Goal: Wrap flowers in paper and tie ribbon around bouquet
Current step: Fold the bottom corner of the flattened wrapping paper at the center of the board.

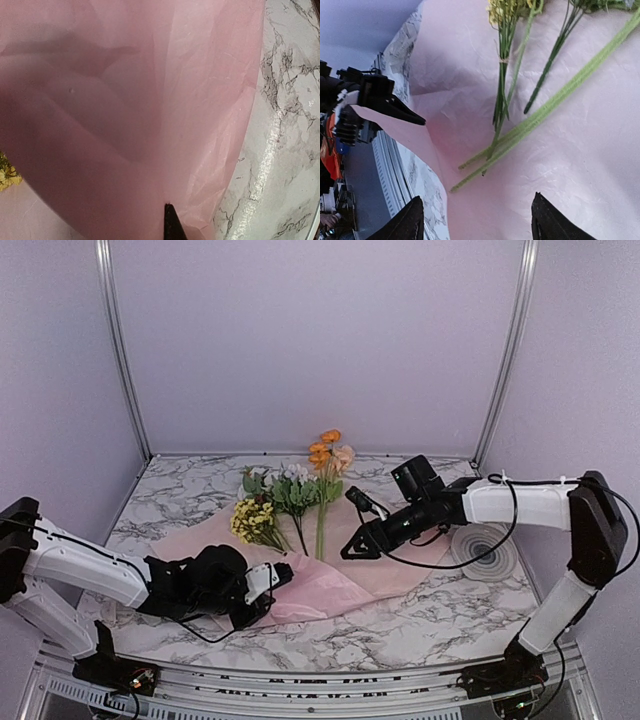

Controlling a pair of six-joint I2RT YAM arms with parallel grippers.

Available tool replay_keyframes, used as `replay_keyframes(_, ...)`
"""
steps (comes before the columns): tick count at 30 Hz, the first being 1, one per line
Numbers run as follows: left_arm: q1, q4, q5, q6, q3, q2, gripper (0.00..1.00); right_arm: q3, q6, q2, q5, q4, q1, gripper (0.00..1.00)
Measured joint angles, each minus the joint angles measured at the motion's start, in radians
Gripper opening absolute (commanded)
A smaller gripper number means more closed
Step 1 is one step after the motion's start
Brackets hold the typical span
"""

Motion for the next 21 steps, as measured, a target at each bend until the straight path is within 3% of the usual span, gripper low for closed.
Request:
replay_keyframes(6,0.015,0.004,0.018,0.019,0.023,0.025,0.0,-0.117,0.022,-0.087,-0.129,0.158,0.0,0.77)
replay_keyframes(13,0.026,0.002,0.029,0.039,0.055,0.055,0.0,-0.231,0.067,-0.04,-0.17,0.258,0.023,0.75)
replay_keyframes(18,0.04,0.001,0.029,0.048,0.068,0.061,0.0,-0.279,0.086,-0.03,-0.175,0.294,0.077,0.61)
replay_keyframes(21,0.049,0.001,0.03,0.049,0.068,0.061,0.0,-0.28,0.094,-0.009,-0.177,0.314,0.084,0.35)
